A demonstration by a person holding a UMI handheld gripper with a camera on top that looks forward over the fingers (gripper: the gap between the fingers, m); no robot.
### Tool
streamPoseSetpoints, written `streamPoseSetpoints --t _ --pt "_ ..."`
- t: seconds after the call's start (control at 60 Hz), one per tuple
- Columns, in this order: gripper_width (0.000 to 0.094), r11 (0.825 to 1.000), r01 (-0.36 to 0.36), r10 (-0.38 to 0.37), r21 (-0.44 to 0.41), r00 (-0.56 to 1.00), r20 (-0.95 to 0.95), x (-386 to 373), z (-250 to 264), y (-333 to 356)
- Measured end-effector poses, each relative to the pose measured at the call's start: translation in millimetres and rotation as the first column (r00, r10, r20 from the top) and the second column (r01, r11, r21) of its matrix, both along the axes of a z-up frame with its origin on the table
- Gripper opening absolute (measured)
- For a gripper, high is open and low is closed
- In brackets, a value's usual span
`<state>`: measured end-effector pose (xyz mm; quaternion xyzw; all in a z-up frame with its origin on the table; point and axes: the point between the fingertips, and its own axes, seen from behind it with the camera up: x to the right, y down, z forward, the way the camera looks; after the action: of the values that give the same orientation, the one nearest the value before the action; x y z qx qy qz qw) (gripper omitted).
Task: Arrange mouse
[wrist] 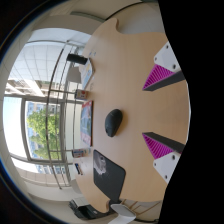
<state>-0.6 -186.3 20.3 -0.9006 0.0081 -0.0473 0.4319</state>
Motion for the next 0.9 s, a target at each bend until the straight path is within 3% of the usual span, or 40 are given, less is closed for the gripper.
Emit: streamPoseSetpoints --t 0.2,0.5,0.633,0.683,0.9 --pt "0.0845 0.999 -0.016 0.016 -0.030 1.000 0.017 -11.3 -29.5 103.5" --pt "0.0836 1.000 -0.004 0.004 -0.011 1.000 -0.017 -6.6 -33.3 189.8" --pt "0.0693 1.000 0.012 -0.012 0.000 0.998 -0.066 -8.6 -35.3 206.9" --pt "0.0549 1.000 -0.004 0.004 0.005 0.998 -0.062 -15.6 -35.5 210.0" --pt "0.0410 0.997 0.070 -0.071 -0.018 0.997 -0.018 -13.3 -34.7 206.7"
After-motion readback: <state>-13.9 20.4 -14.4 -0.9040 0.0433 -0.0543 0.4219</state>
